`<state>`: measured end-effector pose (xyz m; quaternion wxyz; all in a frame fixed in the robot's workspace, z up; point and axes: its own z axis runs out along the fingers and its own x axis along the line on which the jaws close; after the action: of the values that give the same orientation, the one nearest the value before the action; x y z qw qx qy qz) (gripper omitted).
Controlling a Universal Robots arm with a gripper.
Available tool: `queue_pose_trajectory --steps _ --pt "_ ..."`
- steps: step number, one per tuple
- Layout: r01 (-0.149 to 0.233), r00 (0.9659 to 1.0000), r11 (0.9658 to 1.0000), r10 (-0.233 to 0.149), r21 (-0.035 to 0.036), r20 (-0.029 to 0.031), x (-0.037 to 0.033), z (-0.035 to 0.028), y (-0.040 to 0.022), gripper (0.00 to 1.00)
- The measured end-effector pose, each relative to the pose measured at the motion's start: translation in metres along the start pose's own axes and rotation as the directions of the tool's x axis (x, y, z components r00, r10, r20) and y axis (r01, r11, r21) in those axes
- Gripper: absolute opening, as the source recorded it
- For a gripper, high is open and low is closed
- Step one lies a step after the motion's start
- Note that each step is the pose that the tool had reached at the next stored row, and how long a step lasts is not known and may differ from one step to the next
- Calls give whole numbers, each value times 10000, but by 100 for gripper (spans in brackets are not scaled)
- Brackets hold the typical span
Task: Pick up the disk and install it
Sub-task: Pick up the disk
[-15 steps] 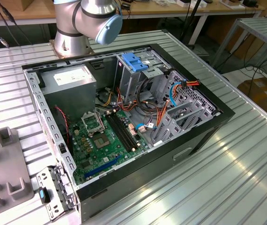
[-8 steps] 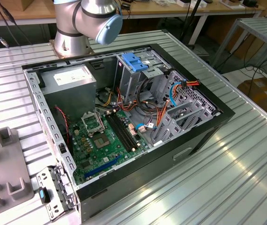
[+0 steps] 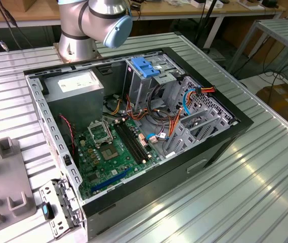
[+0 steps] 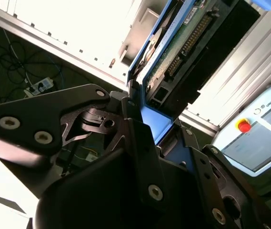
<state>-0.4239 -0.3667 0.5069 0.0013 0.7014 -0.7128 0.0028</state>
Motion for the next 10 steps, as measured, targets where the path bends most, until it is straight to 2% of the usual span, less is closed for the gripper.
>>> queue_pose_trajectory --steps 10 --pt "0 10000 10000 0 0 0 -2 0 -139 37"
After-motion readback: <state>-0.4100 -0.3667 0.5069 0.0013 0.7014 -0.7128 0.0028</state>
